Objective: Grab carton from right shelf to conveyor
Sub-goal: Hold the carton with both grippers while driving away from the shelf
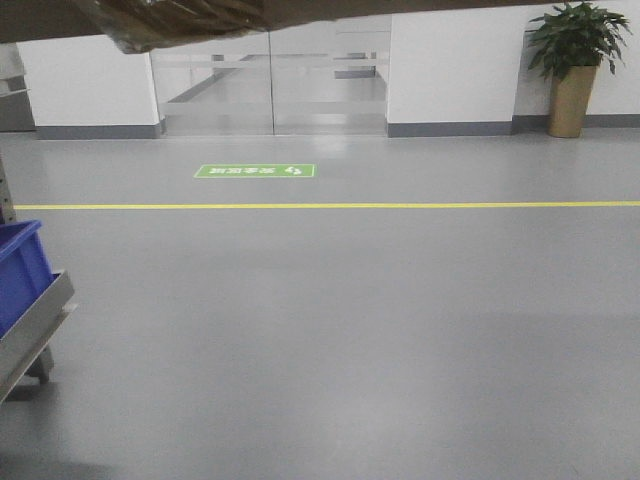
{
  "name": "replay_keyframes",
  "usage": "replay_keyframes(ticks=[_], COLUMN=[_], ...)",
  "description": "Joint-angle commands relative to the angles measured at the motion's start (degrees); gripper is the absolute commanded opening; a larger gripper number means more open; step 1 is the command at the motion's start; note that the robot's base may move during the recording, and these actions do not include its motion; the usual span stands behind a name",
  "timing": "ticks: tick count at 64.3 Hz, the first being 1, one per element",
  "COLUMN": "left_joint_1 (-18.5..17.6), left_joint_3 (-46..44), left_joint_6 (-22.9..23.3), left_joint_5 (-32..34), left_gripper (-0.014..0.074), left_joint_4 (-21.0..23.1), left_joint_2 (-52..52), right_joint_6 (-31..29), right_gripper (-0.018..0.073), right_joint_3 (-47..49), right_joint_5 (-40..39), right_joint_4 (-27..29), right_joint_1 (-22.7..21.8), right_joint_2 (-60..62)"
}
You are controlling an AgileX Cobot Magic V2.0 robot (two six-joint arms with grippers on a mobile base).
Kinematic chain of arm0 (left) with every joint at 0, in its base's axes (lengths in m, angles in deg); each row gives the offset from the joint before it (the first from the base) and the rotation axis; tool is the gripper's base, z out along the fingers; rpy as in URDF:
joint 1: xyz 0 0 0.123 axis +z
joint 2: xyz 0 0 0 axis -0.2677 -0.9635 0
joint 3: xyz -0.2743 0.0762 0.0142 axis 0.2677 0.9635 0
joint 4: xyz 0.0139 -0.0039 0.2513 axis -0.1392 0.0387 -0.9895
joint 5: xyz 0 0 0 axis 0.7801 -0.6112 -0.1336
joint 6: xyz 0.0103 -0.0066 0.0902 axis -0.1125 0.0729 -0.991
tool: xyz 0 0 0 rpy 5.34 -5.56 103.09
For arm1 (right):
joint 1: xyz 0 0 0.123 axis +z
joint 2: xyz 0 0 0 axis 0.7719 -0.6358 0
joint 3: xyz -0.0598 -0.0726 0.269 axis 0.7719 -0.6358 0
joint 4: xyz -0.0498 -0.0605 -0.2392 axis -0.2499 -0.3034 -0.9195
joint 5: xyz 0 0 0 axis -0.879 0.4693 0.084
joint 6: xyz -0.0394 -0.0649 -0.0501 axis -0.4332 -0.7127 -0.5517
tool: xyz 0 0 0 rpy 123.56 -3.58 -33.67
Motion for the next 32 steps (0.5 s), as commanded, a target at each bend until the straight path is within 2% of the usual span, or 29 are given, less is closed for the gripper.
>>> replay_keyframes(ticks=[1, 32], left_joint_1=[-0.5, -0.5], left_joint_3=[-0.2, -0.2], left_joint_6=[-0.5, -0.5], left_joint_5=[2.1, 2.1], left_gripper=[-0.0013, -0.0013], left_joint_4=[-0.2, -0.3], left_joint_2=[0.4, 0.4], right_joint_6=[-0.3, -0.3], right_gripper=[-0.0068, -0.0068], right_joint_3=[0.2, 0.2], right_joint_5=[-2.6, -2.6], right_joint_4=[0.1, 0.1], right_joint_1=[-0.1, -0.1], right_joint_2=[0.8, 0.8])
